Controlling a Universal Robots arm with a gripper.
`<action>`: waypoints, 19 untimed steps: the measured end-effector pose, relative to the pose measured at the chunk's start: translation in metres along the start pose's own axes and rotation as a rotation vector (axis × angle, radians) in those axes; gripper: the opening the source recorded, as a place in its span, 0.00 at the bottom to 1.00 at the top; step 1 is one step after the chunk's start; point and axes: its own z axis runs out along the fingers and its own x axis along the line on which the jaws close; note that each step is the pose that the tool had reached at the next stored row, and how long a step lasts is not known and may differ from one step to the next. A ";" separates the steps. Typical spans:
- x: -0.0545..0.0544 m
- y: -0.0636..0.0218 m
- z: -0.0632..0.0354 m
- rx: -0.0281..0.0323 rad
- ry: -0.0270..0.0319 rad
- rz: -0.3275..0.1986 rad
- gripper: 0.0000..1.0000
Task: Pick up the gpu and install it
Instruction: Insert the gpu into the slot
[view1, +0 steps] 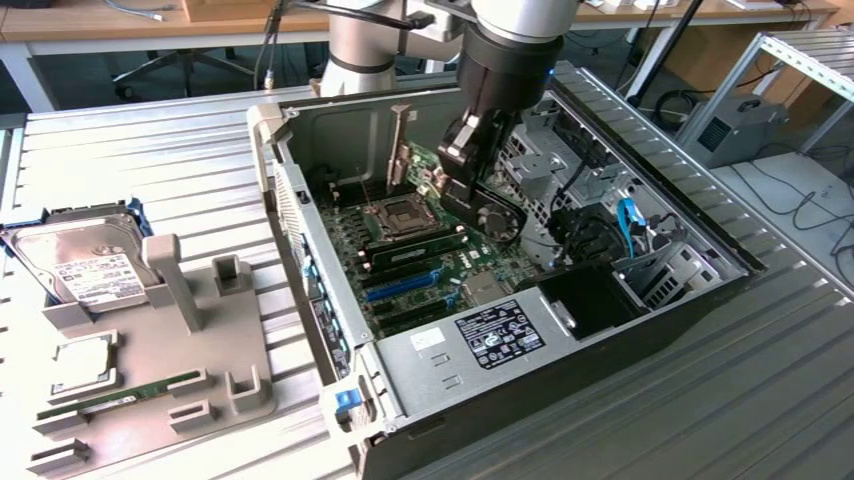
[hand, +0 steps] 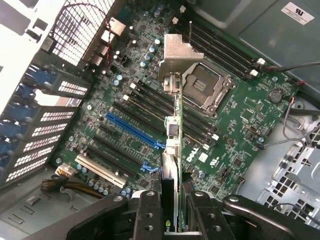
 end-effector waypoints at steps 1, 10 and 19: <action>0.000 0.0000 0.0000 -0.0002 0.0001 -0.007 0.26; 0.000 0.0000 0.0000 -0.0013 0.0004 -0.050 0.26; 0.000 0.0000 0.0000 -0.0024 0.0008 -0.091 0.26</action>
